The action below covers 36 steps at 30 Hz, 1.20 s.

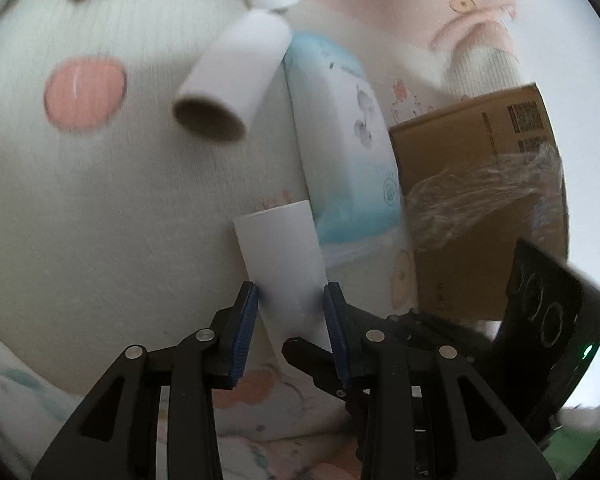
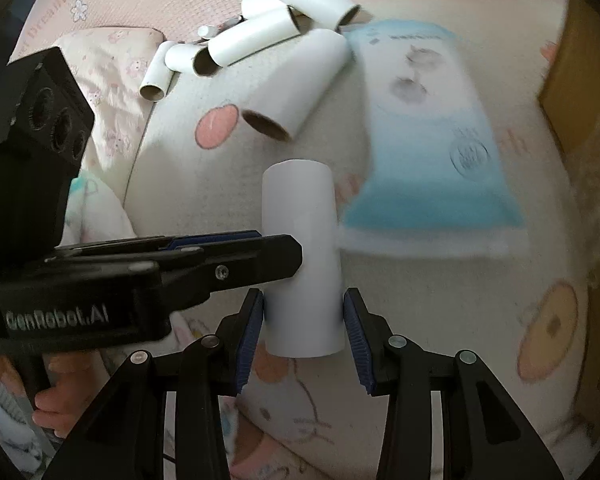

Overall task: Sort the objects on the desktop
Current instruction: 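Lift the second tube with both tools and carry it toward the box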

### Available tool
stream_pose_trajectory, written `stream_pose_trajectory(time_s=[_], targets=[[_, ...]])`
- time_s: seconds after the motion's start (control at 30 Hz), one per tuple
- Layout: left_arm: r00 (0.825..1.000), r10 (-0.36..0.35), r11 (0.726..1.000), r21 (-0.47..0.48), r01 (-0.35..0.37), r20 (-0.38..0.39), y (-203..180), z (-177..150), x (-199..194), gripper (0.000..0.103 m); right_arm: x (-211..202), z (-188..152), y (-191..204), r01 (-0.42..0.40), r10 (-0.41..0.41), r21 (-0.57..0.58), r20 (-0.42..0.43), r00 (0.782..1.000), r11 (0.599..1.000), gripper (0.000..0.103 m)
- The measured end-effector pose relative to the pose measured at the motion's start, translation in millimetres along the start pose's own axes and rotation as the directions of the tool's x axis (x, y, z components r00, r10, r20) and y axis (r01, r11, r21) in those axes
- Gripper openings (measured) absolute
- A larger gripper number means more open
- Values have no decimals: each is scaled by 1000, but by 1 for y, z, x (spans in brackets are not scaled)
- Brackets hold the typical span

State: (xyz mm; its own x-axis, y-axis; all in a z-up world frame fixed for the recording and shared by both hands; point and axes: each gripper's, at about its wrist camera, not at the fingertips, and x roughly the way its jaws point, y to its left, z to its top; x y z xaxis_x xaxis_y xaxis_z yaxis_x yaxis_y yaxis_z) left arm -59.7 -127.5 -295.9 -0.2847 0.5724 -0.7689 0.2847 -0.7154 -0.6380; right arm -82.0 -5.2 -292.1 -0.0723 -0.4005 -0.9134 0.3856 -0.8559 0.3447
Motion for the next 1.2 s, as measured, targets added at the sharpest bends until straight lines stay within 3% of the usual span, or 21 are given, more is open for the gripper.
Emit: stream_pose_trajectory(time_s=[0.17,0.5,0.9,1.03,1.2], targets=[[993,-116,977,-178,115,6,22,-4,7,41,-6,-11,-8,-9,9,23,4,1000,1000,39],[988,-151,968,-198,154,31,31,-1,8,42,-10,-7,-5,44,-45,-30,-14,999,999,39],[985,-173,966,-193,174,23,34,5,14,45,-1,0,-21,14,-13,11,-37,999,1000,40],[989,-146,975,-164,147,22,27,3,12,45,-4,-3,-24,0,1,29,-30,1000,1000,40],[985,-152,979,-123,161,81,11,-3,-13,45,-21,-8,-18,-11,11,2,14,1000,1000,40]])
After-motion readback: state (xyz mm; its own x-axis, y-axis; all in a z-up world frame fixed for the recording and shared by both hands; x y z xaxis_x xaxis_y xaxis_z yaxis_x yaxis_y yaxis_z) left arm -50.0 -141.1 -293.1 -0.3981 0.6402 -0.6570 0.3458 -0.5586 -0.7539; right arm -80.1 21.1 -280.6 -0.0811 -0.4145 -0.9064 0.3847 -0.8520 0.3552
